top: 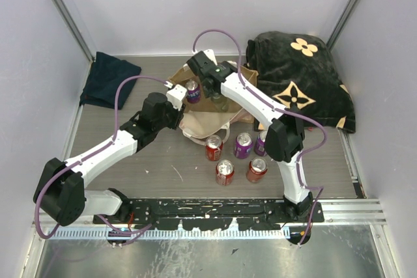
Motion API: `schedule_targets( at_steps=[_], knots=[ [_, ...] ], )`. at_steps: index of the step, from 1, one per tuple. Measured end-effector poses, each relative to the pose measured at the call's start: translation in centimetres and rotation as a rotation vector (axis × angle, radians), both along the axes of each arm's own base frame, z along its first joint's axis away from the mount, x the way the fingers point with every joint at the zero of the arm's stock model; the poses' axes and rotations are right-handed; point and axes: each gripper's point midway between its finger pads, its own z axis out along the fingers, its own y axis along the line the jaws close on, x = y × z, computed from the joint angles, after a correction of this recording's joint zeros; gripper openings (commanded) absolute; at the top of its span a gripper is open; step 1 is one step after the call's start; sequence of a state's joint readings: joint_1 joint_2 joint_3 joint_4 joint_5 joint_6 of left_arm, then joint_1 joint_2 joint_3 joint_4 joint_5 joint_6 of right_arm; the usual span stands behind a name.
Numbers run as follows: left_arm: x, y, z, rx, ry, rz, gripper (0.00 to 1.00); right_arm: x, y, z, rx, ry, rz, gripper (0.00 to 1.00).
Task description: Take the beverage out of the canvas bag
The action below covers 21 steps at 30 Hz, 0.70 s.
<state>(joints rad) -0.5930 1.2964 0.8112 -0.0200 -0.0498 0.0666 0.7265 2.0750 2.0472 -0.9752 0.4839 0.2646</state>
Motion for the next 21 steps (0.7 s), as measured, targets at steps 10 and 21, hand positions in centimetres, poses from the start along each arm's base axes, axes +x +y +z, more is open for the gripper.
schedule_targets(
  at_steps=[10,21],
  knots=[
    [0.0,0.0,0.0,0.000,0.000,0.000,0.40,4.3,-2.9,0.6,0.063,-0.070,-0.122,0.01],
    [0.0,0.0,0.0,-0.001,-0.001,0.000,0.40,6.2,-4.2,0.1,0.055,-0.159,-0.210,0.33]
  ],
)
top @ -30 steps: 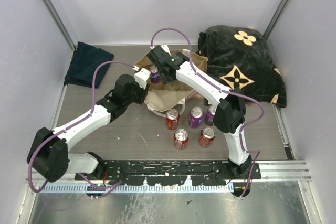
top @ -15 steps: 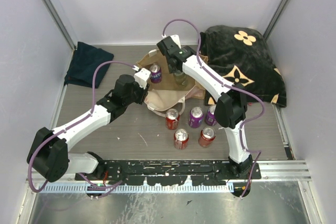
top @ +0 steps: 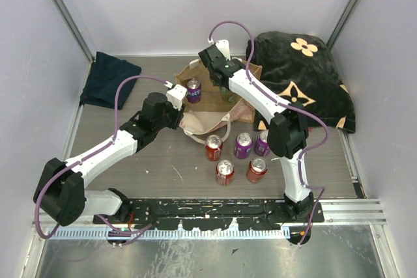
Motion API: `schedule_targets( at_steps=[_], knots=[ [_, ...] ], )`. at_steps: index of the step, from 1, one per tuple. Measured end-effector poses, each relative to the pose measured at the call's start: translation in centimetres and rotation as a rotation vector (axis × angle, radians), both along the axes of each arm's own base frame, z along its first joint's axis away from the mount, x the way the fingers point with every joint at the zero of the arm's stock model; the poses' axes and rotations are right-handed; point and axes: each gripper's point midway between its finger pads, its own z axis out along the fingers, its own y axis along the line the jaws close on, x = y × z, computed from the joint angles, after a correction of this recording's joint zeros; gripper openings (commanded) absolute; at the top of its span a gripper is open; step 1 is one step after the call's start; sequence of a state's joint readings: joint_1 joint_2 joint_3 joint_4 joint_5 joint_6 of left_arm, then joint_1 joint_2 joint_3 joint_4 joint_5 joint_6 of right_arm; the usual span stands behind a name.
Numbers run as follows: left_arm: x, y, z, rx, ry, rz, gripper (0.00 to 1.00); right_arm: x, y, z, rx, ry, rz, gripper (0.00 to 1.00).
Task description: Take the beverage out of the canvas bag
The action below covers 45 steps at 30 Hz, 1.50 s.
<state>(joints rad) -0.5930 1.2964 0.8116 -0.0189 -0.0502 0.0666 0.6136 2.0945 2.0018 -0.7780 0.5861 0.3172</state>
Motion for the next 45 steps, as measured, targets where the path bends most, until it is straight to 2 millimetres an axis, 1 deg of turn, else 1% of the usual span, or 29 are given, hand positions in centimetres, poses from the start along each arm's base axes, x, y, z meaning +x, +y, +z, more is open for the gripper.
schedule_targets(
  at_steps=[3,12,14,16,20,22,23,24,25,26,27,28,34,38,40,42,44,45],
  knots=[
    [0.0,0.0,0.0,0.000,0.000,-0.001,0.40,0.3,-0.1,0.1,0.002,-0.018,-0.015,0.42],
    [0.1,-0.1,0.2,-0.004,-0.008,-0.001,0.40,1.2,-1.5,-0.1,-0.013,-0.043,-0.070,0.44],
    [0.1,-0.1,0.2,-0.004,-0.010,-0.001,0.40,1.4,-1.6,-0.4,-0.012,-0.044,-0.077,0.50],
    [0.2,-0.1,0.3,-0.005,-0.014,-0.001,0.40,1.6,-1.8,-0.8,-0.012,-0.043,-0.086,0.54],
    [0.2,-0.1,0.3,-0.005,-0.014,-0.002,0.40,1.9,-2.0,-1.7,-0.017,-0.041,-0.095,0.55],
    [0.2,-0.1,0.3,-0.004,-0.014,-0.001,0.40,2.0,-2.1,-2.1,-0.016,-0.042,-0.099,0.52],
    [0.2,-0.1,0.3,-0.005,-0.014,-0.001,0.40,2.1,-2.1,-2.3,-0.015,-0.046,-0.102,0.49],
    [0.2,-0.1,0.3,-0.005,-0.014,-0.001,0.40,2.3,-2.1,-2.2,-0.010,-0.055,-0.105,0.41],
    [0.2,-0.1,0.2,-0.004,-0.013,-0.001,0.40,2.5,-2.2,-2.1,-0.006,-0.062,-0.107,0.27],
    [0.2,-0.1,0.3,-0.004,-0.013,-0.001,0.40,2.7,-2.1,-2.0,0.009,-0.073,-0.114,0.11],
    [0.2,-0.1,0.2,-0.004,-0.013,-0.001,0.40,3.1,-1.9,-1.7,0.032,-0.093,-0.121,0.02],
    [0.2,-0.1,0.3,-0.004,-0.013,-0.002,0.40,3.4,-1.7,-1.5,0.043,-0.108,-0.121,0.01],
    [0.2,-0.1,0.3,-0.003,-0.014,-0.001,0.40,3.7,-1.8,-1.5,0.052,-0.127,-0.128,0.00],
    [0.2,-0.1,0.3,-0.001,-0.015,-0.002,0.40,3.1,-1.8,-1.3,0.059,-0.135,-0.093,0.00],
    [0.2,-0.1,0.3,-0.001,-0.015,-0.003,0.40,2.1,-1.6,-1.1,0.051,-0.121,-0.046,0.00],
    [0.2,-0.1,0.3,0.002,-0.016,-0.005,0.40,1.1,-1.5,-0.5,0.029,-0.109,0.003,0.01],
    [0.2,-0.1,0.3,0.002,-0.016,-0.005,0.40,0.0,-1.1,0.8,0.006,-0.119,0.055,0.01],
    [0.2,-0.1,0.3,0.002,-0.016,-0.005,0.40,-0.6,-0.7,1.8,-0.003,-0.133,0.086,0.01]
  ],
)
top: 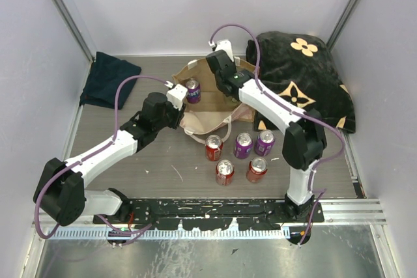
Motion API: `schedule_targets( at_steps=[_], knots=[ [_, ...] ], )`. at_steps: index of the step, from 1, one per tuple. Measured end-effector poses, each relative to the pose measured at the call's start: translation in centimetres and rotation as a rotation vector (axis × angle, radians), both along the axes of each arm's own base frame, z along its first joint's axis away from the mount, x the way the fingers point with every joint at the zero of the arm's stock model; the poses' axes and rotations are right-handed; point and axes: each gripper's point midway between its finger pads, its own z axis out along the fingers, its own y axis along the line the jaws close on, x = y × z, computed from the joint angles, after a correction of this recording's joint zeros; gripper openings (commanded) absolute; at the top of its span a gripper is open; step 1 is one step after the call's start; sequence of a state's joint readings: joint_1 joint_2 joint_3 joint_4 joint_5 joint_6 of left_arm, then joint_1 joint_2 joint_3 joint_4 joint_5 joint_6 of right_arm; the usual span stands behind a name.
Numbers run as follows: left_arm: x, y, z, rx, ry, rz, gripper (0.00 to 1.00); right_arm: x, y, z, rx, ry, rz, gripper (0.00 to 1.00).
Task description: Take the beverage out of the canvas bag
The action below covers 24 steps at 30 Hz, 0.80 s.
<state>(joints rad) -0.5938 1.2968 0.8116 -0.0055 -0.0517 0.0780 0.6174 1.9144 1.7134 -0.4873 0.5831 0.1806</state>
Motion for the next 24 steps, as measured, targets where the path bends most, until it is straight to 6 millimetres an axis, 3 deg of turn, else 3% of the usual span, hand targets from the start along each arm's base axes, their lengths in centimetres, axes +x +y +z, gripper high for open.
schedule_targets(
  at_steps=[4,10,14,16,19,24],
  knots=[
    [0.0,0.0,0.0,0.000,0.000,0.000,0.40,-3.0,2.8,5.5,0.009,-0.103,0.127,0.01],
    [0.3,0.1,0.4,0.000,-0.010,0.010,0.40,-9.1,6.8,15.2,0.144,-0.291,0.298,0.01],
    [0.7,0.3,1.0,0.004,-0.026,0.034,0.41,-13.8,8.3,19.1,0.176,-0.354,0.401,0.01],
    [1.0,0.5,1.3,0.007,-0.035,0.049,0.42,-15.9,9.0,19.7,0.161,-0.359,0.445,0.01],
    [1.4,0.7,1.7,0.010,-0.048,0.070,0.44,-19.0,10.5,19.1,0.133,-0.325,0.532,0.01],
    [1.9,0.9,1.6,0.022,-0.053,0.092,0.46,-23.2,12.7,15.0,0.119,-0.208,0.676,0.01]
  ],
)
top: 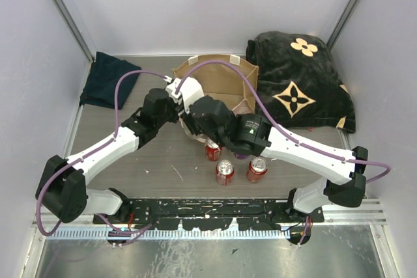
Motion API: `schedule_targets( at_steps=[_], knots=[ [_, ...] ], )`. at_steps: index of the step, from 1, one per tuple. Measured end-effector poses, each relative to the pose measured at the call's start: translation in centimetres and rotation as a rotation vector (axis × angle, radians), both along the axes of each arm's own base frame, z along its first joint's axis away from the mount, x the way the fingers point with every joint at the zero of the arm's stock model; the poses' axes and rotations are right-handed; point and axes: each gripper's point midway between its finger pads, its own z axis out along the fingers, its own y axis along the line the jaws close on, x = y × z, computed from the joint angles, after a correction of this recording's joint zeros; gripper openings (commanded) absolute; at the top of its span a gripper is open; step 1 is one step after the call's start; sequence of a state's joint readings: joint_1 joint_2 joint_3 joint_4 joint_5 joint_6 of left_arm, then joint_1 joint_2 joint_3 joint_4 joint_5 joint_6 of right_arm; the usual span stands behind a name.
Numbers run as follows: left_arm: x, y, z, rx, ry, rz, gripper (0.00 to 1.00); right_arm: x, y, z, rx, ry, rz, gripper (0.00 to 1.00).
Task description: Take the beverage out of the canvas bag
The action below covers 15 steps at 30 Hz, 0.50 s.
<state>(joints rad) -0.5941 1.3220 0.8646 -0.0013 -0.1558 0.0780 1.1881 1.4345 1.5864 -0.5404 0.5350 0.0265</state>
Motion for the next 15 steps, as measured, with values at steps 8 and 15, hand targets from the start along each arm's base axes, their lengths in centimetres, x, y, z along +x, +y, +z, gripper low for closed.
schedule_targets(
  at_steps=[8,15],
  knots=[
    [0.4,0.2,0.1,-0.001,-0.005,0.025,0.47,-3.2,-0.1,-8.4,-0.119,0.196,0.120,0.01],
    [0.3,0.1,0.1,-0.025,0.005,0.041,0.48,-4.9,-0.2,-12.0,-0.145,0.271,0.186,0.01]
  ],
)
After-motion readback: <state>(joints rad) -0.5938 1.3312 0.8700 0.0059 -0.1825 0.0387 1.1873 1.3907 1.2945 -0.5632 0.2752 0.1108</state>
